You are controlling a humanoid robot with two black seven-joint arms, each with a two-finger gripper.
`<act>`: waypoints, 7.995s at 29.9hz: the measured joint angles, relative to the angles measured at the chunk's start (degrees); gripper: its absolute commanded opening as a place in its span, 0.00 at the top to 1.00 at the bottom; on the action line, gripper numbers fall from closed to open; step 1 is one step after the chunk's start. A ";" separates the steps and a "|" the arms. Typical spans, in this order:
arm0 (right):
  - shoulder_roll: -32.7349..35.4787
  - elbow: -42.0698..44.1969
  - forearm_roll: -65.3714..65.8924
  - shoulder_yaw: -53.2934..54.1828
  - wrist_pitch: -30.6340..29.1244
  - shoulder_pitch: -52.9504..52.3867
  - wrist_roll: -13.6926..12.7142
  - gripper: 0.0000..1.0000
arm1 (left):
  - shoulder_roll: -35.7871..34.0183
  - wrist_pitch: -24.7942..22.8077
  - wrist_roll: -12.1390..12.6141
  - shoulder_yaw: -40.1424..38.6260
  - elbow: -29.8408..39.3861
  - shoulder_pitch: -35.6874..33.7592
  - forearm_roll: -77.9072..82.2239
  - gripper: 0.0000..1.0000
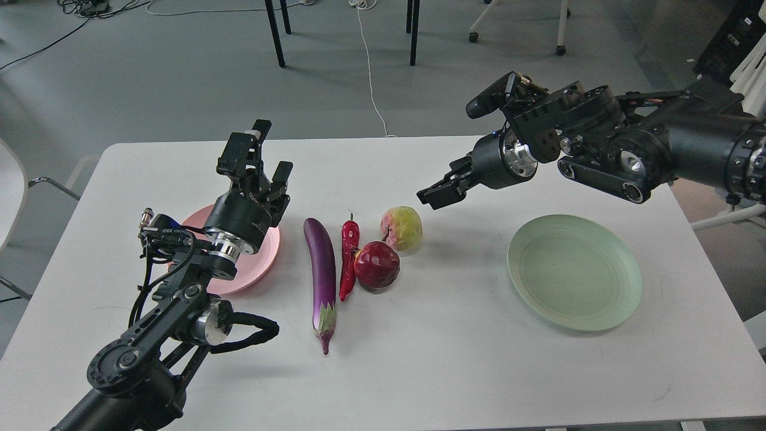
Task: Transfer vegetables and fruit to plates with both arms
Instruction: 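Move the right gripper over to the yellow-green peach, then close the right gripper on the peach and lift it, then carry the peach onto the green plate and open the right gripper, then move the right gripper back to the red apple, then grasp the red apple with the right gripper and lift it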
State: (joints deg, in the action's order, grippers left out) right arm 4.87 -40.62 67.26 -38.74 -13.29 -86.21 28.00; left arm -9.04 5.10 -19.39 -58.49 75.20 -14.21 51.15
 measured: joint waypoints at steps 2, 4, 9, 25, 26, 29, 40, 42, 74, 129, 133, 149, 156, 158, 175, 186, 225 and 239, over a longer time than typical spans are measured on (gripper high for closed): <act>-1.41 1.23 -0.02 -0.22 0.38 1.14 0.00 0.03 | -0.01 0.00 0.00 -0.10 0.00 0.18 0.00 0.02; -2.70 1.95 -0.08 -0.27 0.87 2.19 0.00 0.03 | -0.01 0.00 0.00 -0.17 0.00 0.28 0.00 0.02; -4.67 4.62 -0.11 -0.34 2.19 4.50 -0.01 0.03 | -0.08 -0.04 -0.01 -0.43 -0.04 0.74 0.00 0.02; -4.87 8.73 -0.71 0.11 5.46 8.32 -0.01 0.03 | -0.10 -0.10 -0.21 -0.55 -0.06 0.93 0.00 0.02; -4.87 8.65 -0.76 0.17 5.50 8.36 -0.01 0.03 | -0.11 -0.10 -0.21 -0.56 -0.05 0.93 0.00 0.02; -4.87 8.52 -0.83 0.42 5.73 8.50 -0.01 0.03 | -0.17 -0.10 -0.21 -0.58 -0.02 0.93 0.00 0.02; -4.87 8.90 -0.90 0.90 8.56 11.59 -0.01 0.03 | -0.34 -0.10 -0.21 -0.59 0.03 1.29 0.00 0.02; -4.87 8.90 -1.04 1.67 9.63 12.28 -0.01 0.03 | -0.35 -0.11 -0.21 -0.59 0.03 1.37 0.00 0.02; -4.68 4.25 -3.00 2.78 12.93 9.77 0.01 0.49 | -0.32 -0.09 -0.12 -0.57 1.18 2.16 0.00 0.02; 33.95 -25.05 10.63 5.07 14.70 -1.04 -0.01 0.03 | 0.61 -0.12 -0.12 -0.14 2.92 2.25 0.00 0.02; 24.79 -25.28 2.78 4.76 14.53 -3.64 -0.01 0.03 | 0.59 -0.11 -0.12 -0.22 2.94 2.31 0.01 0.02; -0.01 -15.67 -3.27 -3.26 15.35 -2.23 -0.01 0.03 | 0.34 -0.06 -0.12 -0.58 3.29 3.92 0.09 0.02; -1.76 -13.65 -3.28 -3.95 15.38 0.62 -0.01 0.03 | 0.22 -0.08 -0.12 -0.49 3.43 3.92 0.09 0.02; -2.19 -12.89 -3.28 -4.43 15.52 1.44 -0.01 0.03 | 0.24 -0.09 -0.12 -0.48 3.45 3.92 0.09 0.02; -4.87 -5.75 -3.28 -4.86 18.14 6.66 0.00 0.06 | 0.07 -0.07 -0.12 -0.47 3.45 4.03 0.09 0.02; -4.87 -5.19 -3.75 -4.82 19.09 8.06 0.00 0.06 | -0.01 -0.05 -0.12 -0.57 3.45 4.35 0.09 0.02; -4.87 -5.27 -6.54 -4.83 19.92 10.50 0.01 0.56 | -0.19 -0.09 -0.03 -0.57 3.46 4.43 0.09 0.02; -4.87 -8.52 -6.91 -4.68 19.57 6.49 -0.01 0.55 | -0.19 -0.05 -0.03 -0.57 3.46 4.62 0.09 0.02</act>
State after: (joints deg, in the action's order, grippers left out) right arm 0.00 -49.14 60.35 -43.42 6.28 -79.71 28.00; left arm -9.23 5.05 -19.42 -59.06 78.66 -9.58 51.24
